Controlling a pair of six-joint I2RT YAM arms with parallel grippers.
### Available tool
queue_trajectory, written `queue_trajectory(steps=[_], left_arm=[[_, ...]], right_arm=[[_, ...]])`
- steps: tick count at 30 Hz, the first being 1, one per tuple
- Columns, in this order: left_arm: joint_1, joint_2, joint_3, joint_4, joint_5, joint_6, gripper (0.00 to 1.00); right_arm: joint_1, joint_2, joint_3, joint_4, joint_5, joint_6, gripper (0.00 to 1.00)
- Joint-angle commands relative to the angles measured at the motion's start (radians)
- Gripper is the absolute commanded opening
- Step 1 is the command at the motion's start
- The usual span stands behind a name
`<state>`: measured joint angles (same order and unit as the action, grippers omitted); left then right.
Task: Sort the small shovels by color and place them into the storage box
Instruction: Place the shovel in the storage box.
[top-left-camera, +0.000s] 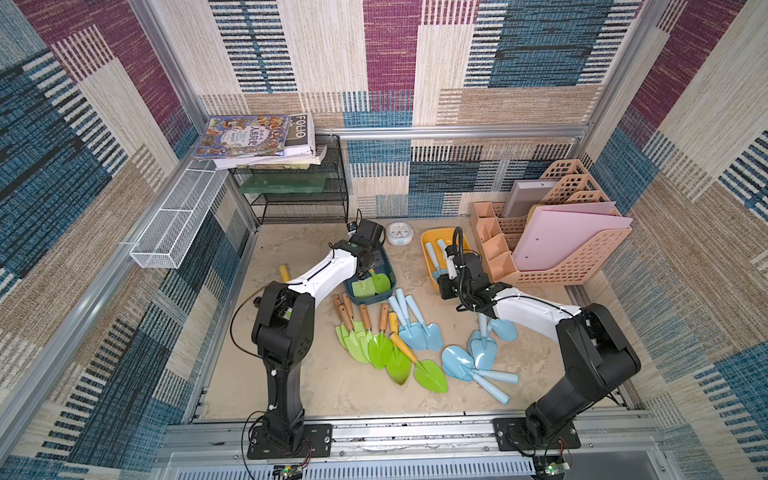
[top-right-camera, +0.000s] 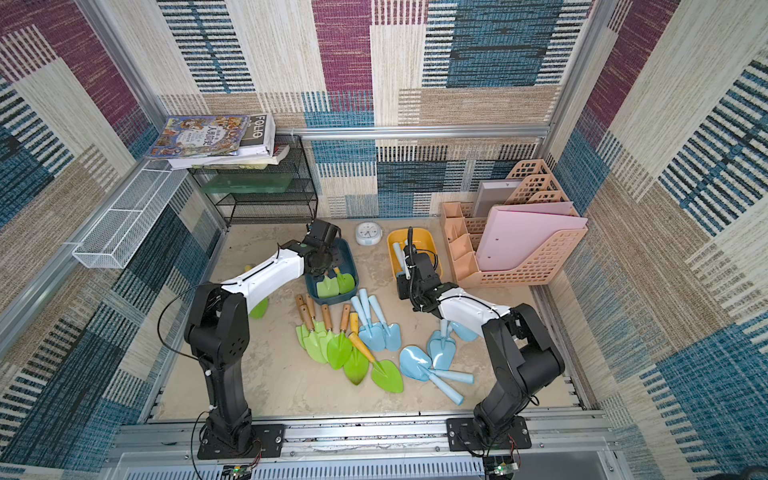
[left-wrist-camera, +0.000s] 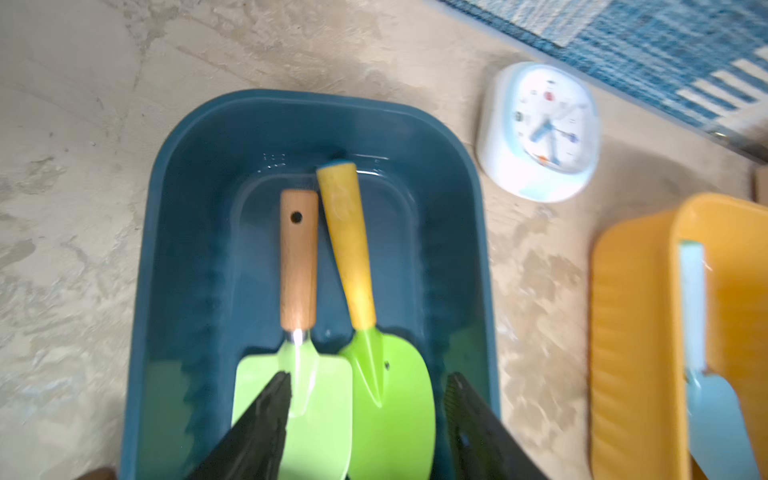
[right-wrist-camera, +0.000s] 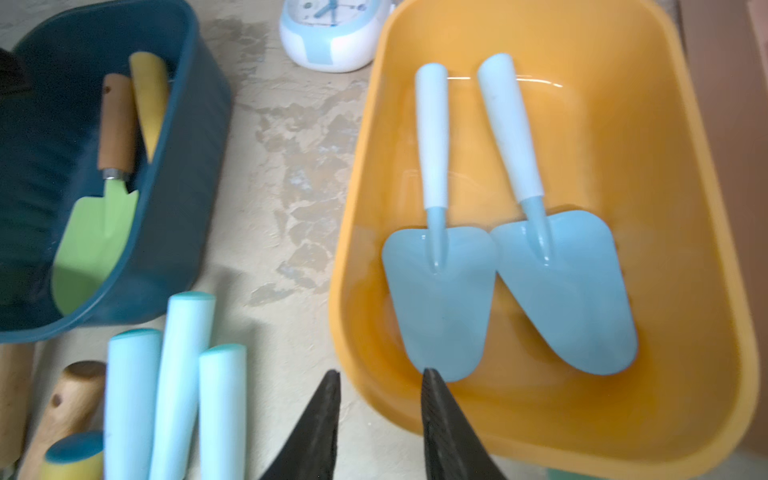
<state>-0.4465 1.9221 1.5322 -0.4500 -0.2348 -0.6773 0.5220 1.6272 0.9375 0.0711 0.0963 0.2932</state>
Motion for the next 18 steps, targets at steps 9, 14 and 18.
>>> queue_trajectory(steps=[9,14,18], left_arm=[[-0.094,-0.261,-0.403,0.139,-0.142,0.073,0.62],[-0.093,-0.328,-0.454,0.146,-0.218,0.099,0.63],[-0.093,-0.345,-0.462,0.156,-0.228,0.106,0.64]], right_arm=[[0.145,0.093,0.028,-0.073,-0.053,-0.029,0.37],[0.173,0.138,0.052,-0.085,-0.053,-0.023,0.36],[0.179,0.161,0.058,-0.097,-0.056,-0.014,0.36]])
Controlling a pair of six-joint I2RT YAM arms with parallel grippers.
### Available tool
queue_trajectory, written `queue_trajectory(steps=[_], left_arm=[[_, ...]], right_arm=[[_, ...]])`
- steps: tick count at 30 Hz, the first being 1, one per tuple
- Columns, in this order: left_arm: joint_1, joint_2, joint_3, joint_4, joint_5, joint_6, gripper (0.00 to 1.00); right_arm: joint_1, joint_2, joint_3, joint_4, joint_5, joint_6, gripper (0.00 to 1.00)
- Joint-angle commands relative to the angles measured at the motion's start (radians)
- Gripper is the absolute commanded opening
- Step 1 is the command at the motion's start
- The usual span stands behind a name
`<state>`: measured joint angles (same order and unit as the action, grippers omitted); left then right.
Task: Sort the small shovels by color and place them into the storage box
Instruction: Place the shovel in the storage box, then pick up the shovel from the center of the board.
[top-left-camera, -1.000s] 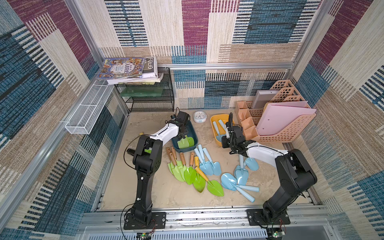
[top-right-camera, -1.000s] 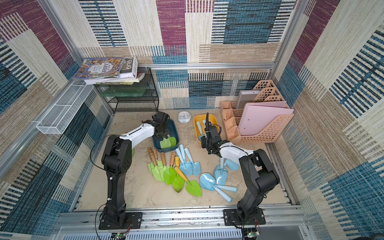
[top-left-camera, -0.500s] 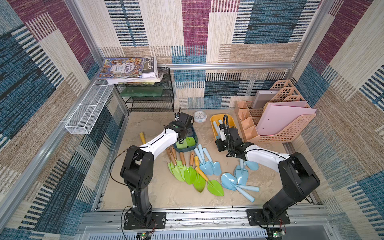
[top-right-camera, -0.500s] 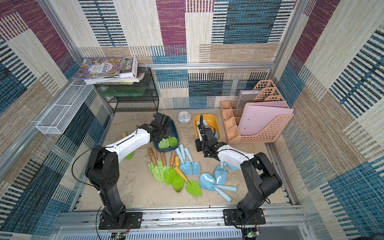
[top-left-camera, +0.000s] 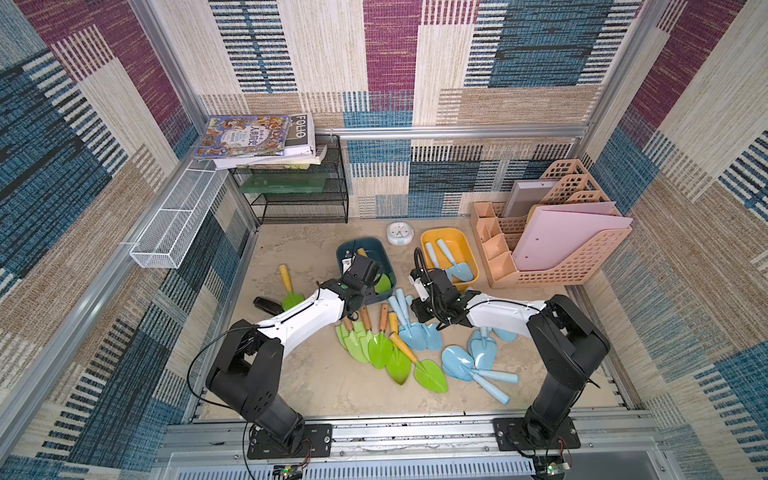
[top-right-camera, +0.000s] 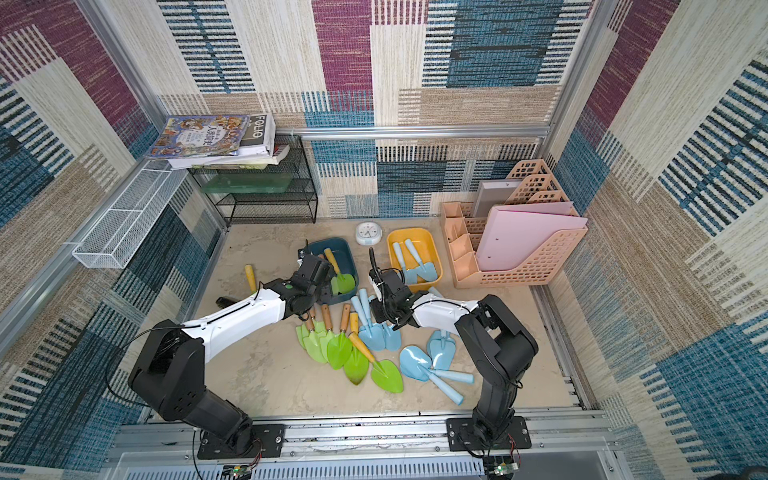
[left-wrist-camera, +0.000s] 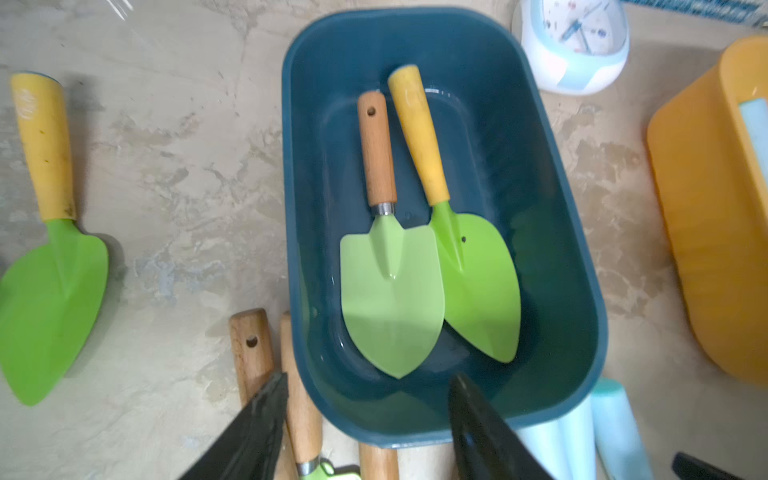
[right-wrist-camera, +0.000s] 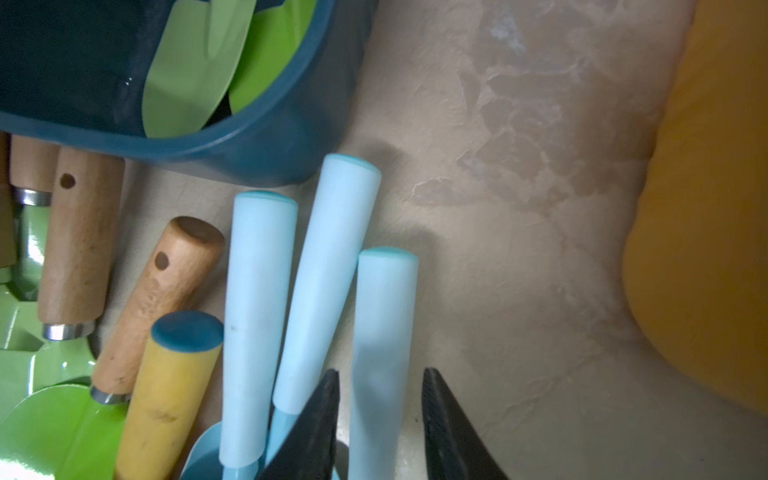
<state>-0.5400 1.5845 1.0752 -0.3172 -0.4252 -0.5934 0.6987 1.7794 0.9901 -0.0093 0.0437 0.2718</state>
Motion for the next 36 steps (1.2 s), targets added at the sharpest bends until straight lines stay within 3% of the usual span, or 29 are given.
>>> queue_trajectory(steps=[1,12,18,25,31,36], left_arm=[[0.000,-0.007,-0.009,0.027,-0.038,0.019,0.64],[0.000,0.009,-0.019,0.029,-0.037,0.005,0.64],[0.000,0.017,-0.020,0.035,-0.032,0.005,0.65],[0.000,0.030,-0.032,0.060,-0.011,-0.005,0.65],[0.001,0.040,-0.038,0.078,-0.012,0.009,0.65],[0.004,0.053,-0.041,0.099,-0.009,0.022,0.65]], right_arm=[[0.005,0.014,0.005,-0.017,-0.005,0.011,0.36],[0.018,0.035,-0.042,-0.014,0.010,0.038,0.34],[0.009,0.014,-0.051,-0.026,0.041,0.037,0.17],[-0.015,-0.070,-0.031,-0.059,0.053,-0.009,0.16],[-0.070,-0.138,0.051,-0.089,0.032,-0.019,0.15],[-0.171,-0.100,0.222,-0.103,0.046,-0.001,0.16]])
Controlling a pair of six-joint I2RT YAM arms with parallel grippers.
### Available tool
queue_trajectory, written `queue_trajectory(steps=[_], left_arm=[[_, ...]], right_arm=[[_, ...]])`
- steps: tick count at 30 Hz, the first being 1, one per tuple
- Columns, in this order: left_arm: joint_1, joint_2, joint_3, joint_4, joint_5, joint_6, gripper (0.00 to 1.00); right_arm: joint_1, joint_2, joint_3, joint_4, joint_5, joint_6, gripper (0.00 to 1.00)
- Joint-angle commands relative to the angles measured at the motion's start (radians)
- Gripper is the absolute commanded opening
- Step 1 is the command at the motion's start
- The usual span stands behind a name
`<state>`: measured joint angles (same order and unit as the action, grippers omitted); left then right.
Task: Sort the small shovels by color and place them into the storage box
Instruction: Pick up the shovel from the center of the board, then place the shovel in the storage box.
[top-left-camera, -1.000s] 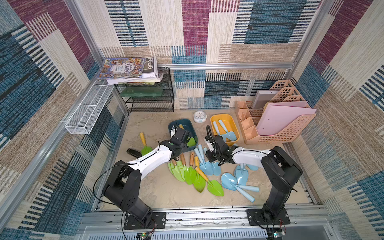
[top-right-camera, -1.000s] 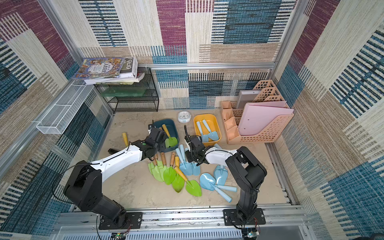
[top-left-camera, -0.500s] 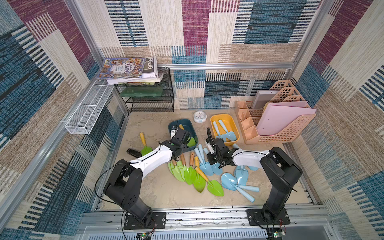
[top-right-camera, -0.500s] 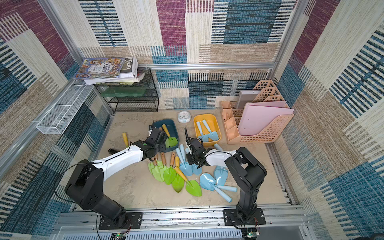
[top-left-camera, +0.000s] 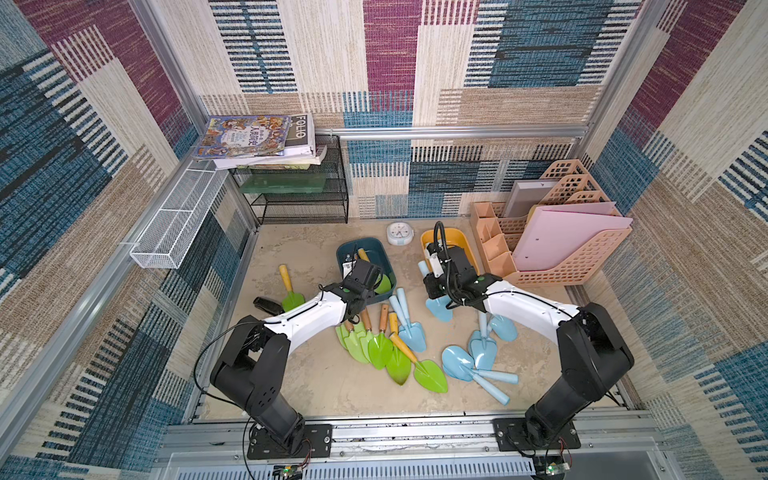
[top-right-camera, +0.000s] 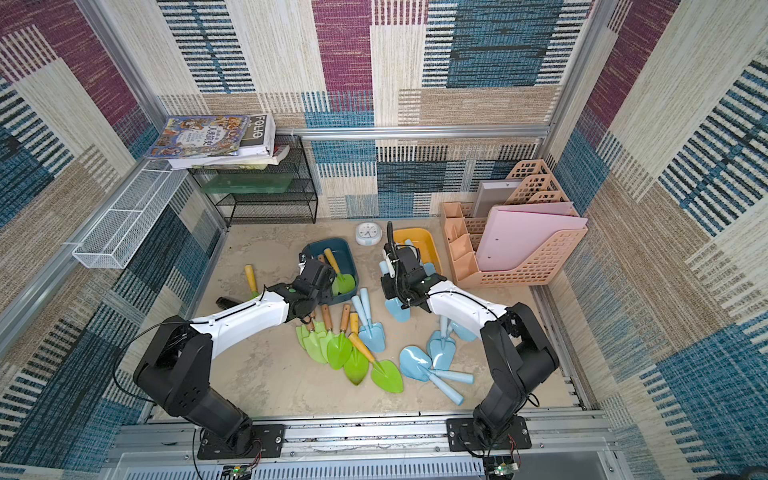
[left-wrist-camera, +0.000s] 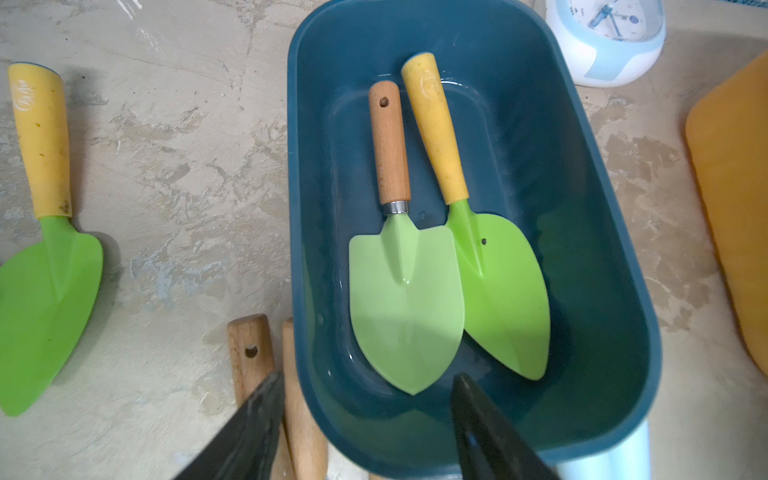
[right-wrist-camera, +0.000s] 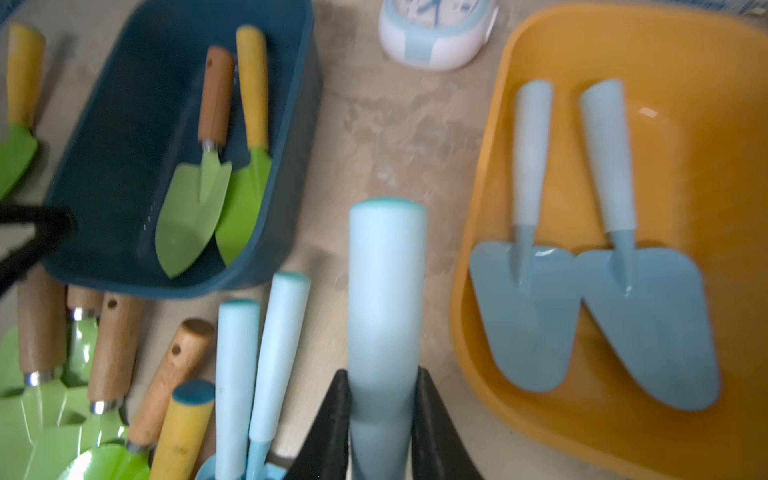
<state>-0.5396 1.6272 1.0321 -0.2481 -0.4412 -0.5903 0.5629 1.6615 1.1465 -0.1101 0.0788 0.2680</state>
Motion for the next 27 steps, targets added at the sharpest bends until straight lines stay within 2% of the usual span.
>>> queue_trajectory(steps=[1,7,12,27], left_arm=[[0.004,0.016,0.005,0.030,0.011,0.022,0.65],[0.016,0.031,0.013,0.031,0.025,0.039,0.66],[0.025,0.042,0.016,0.036,0.035,0.044,0.66],[0.033,0.074,0.026,0.029,0.050,0.044,0.66]], right_arm=[[-0.051,0.032,0.100,-0.004,0.012,-0.007,0.16],[-0.163,0.165,0.300,-0.055,0.047,-0.071,0.16],[-0.221,0.284,0.352,-0.046,0.023,-0.091,0.16],[-0.233,0.467,0.409,0.012,-0.022,-0.085,0.16]])
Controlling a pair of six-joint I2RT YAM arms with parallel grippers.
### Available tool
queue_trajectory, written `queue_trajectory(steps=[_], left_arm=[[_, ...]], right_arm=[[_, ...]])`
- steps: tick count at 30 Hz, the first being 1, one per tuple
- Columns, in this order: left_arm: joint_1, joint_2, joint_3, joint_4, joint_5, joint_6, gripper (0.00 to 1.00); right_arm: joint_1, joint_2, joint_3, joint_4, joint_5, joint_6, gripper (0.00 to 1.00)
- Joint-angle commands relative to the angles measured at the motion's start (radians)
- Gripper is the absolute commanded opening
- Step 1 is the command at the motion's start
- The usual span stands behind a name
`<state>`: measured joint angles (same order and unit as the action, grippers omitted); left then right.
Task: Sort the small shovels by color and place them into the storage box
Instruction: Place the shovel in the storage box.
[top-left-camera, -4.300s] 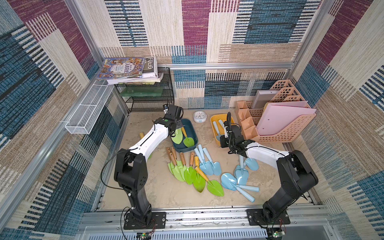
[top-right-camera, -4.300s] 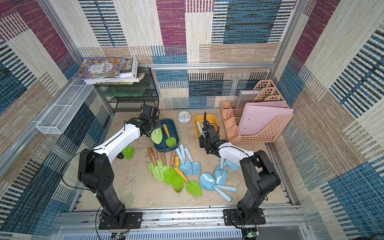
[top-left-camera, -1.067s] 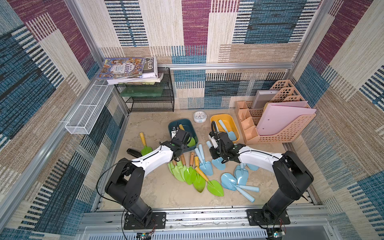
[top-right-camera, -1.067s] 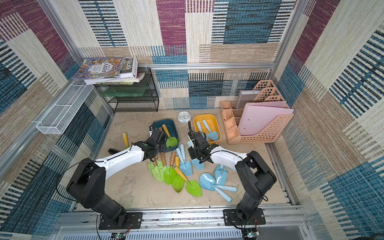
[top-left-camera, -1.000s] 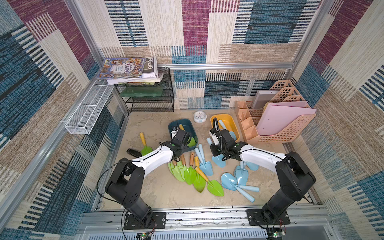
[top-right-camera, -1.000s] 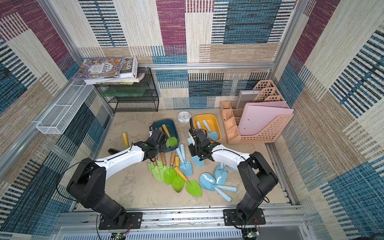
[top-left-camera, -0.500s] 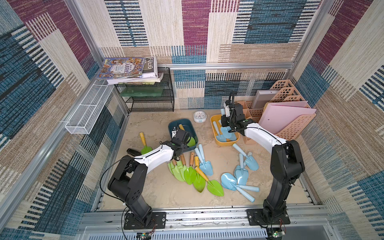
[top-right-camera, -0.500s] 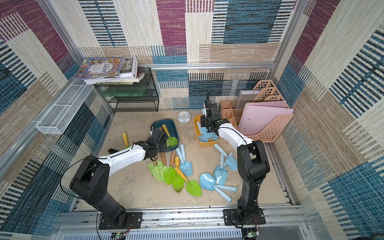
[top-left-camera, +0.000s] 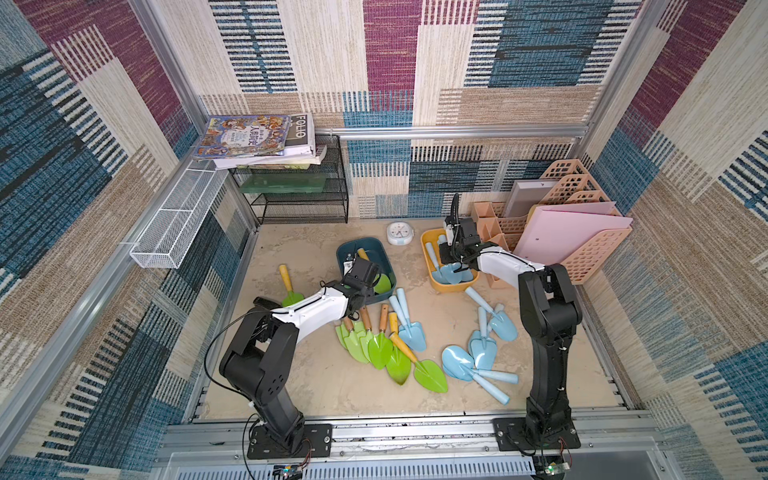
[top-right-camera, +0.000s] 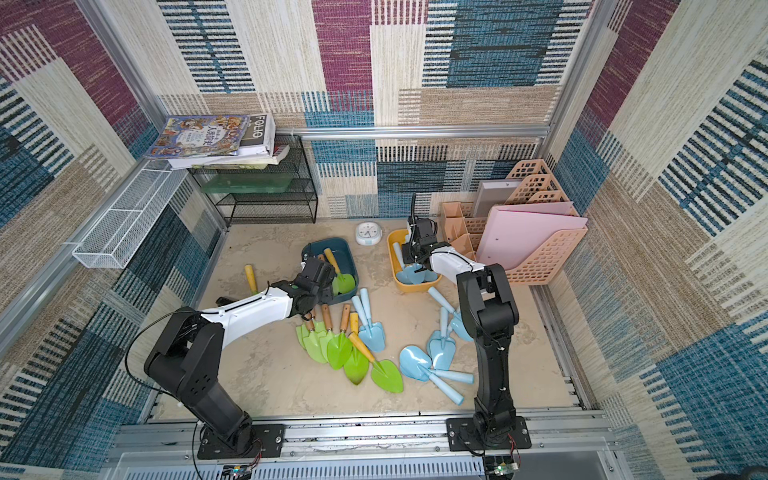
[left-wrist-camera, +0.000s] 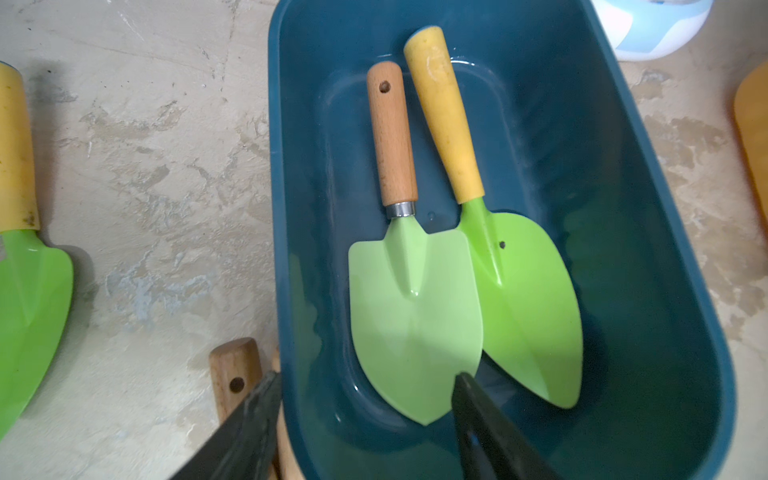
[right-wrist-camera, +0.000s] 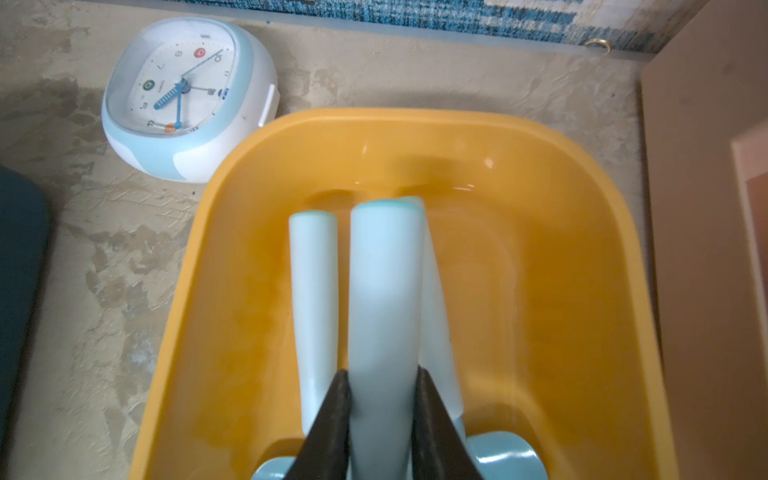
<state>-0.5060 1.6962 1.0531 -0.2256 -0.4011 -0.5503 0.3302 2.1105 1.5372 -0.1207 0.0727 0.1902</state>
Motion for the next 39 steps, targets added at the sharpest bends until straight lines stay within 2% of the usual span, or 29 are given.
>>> queue_trajectory(steps=[1,9,14,18,24,29,32,39], left_arm=[[0.000,0.007,0.005,0.006,0.010,0.004,0.66],[0.001,0.014,0.011,-0.007,0.011,0.000,0.66],[0.000,0.002,0.016,-0.034,0.004,-0.006,0.67],[0.000,-0.026,-0.001,-0.050,-0.005,-0.016,0.68],[0.001,-0.101,-0.063,-0.084,-0.017,-0.047,0.69],[0.007,-0.169,-0.149,-0.135,-0.054,-0.094,0.68],[0.010,-0.190,-0.179,-0.165,-0.063,-0.103,0.68],[0.012,-0.211,-0.237,-0.191,0.019,-0.133,0.65]], right_arm=[[0.000,0.026,0.025,0.023,-0.014,-0.005,0.16],[0.000,0.081,0.074,0.015,-0.032,-0.003,0.18],[0.000,0.042,0.044,0.025,-0.026,0.021,0.33],[0.000,-0.043,-0.033,0.059,-0.018,0.044,0.38],[0.013,-0.232,-0.226,0.119,-0.008,0.094,0.38],[0.078,-0.366,-0.419,0.168,0.041,0.119,0.38],[0.124,-0.396,-0.476,0.173,0.077,0.112,0.38],[0.164,-0.425,-0.534,0.167,0.117,0.106,0.36]])
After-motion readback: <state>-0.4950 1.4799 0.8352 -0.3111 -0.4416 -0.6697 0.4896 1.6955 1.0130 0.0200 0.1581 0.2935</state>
